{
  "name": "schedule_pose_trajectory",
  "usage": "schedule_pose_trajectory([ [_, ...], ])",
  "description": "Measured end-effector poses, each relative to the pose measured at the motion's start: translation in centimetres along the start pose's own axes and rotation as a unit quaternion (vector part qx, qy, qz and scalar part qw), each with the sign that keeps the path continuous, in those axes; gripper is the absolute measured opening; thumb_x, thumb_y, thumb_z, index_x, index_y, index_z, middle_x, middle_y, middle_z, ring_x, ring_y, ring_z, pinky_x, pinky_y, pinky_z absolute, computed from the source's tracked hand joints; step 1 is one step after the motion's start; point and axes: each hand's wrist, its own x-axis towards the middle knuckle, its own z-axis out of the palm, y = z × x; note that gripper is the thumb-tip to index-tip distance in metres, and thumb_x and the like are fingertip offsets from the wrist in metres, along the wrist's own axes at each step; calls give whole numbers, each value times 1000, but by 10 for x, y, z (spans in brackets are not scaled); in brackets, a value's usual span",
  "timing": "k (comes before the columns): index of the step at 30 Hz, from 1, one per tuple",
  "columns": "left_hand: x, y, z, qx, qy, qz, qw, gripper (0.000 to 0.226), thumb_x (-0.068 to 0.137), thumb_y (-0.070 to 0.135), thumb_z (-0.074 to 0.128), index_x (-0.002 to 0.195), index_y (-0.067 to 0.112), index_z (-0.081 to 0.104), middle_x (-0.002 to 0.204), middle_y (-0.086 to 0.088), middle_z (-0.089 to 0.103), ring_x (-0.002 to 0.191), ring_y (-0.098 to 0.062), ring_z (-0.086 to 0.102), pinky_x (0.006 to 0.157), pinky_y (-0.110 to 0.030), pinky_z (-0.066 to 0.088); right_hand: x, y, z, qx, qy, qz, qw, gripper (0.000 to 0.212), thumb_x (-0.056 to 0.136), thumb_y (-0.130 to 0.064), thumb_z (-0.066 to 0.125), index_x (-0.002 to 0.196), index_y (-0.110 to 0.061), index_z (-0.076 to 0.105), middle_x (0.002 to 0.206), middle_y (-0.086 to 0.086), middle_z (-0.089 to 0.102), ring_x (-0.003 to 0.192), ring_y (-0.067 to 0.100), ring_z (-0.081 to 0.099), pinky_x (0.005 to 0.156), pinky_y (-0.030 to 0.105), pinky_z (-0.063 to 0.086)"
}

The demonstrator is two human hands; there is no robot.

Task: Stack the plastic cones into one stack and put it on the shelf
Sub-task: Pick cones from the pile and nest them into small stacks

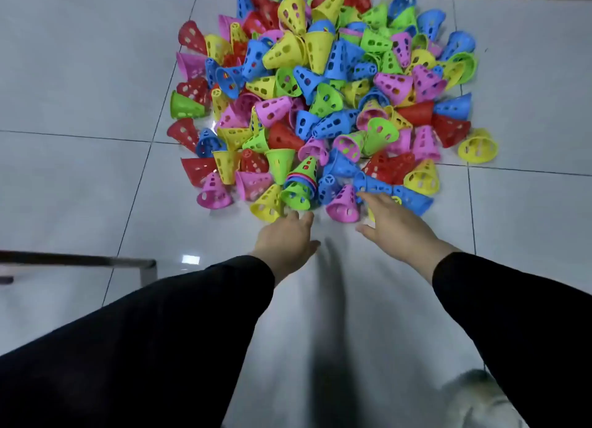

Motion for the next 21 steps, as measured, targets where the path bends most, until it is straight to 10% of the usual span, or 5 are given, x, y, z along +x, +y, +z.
schedule_pose_trajectory([
  [7, 19, -32, 1, -19, 198, -158, 967, 48, 88, 47, 56, 124, 16, 49, 117, -10, 55, 108, -34, 55, 82, -45, 45, 29, -20, 28, 52, 95, 116, 987, 55, 97, -52, 49, 133, -10, 49, 112, 17, 63, 103, 36, 60, 75, 38, 46],
  [21, 64, -67, 16, -143, 85, -199, 966, 57, 90, 42, 63, 132, 8, 46, 119, -18, 60, 109, -37, 59, 88, -40, 47, 79, -51, 46, 176, 39, 278, 943, 72, 89, -49, 62, 138, -6, 33, 121, 18, 62, 105, 37, 62, 70, 32, 41],
])
